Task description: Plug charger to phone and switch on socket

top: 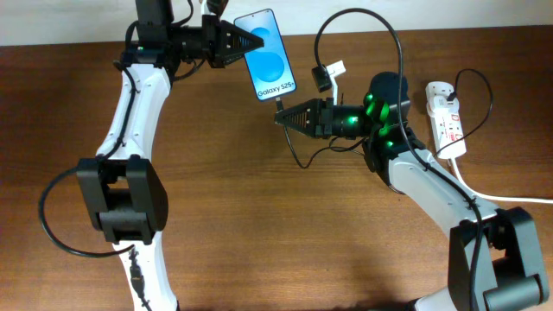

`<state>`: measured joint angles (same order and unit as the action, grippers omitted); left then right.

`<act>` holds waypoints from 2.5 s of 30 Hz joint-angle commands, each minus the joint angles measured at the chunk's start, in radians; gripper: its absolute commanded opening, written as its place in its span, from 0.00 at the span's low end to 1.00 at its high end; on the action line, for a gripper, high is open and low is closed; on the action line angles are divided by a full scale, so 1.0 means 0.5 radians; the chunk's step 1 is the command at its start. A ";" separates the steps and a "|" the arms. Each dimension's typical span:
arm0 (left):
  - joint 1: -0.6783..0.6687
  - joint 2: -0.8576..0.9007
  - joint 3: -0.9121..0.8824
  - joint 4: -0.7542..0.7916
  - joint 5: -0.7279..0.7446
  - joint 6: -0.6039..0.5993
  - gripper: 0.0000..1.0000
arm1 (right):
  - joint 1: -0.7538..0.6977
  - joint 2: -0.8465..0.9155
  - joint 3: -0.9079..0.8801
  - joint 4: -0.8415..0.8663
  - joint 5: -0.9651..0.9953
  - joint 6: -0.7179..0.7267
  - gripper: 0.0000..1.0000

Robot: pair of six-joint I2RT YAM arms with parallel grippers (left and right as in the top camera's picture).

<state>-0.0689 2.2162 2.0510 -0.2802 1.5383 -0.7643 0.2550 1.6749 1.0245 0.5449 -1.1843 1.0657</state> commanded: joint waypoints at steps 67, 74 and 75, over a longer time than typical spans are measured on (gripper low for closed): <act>-0.260 -0.028 0.018 0.072 0.072 -0.008 0.00 | -0.134 0.015 0.092 0.027 0.188 -0.012 0.04; -0.308 -0.028 0.018 0.029 0.073 -0.008 0.00 | -0.134 0.025 0.114 0.027 0.194 -0.011 0.04; -0.307 -0.028 0.018 0.029 0.073 -0.008 0.00 | -0.134 0.030 0.122 0.027 0.193 -0.011 0.04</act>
<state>-0.1257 2.2162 2.0544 -0.2497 1.4658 -0.7753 0.1940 1.6749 1.0245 0.5312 -1.2114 1.0695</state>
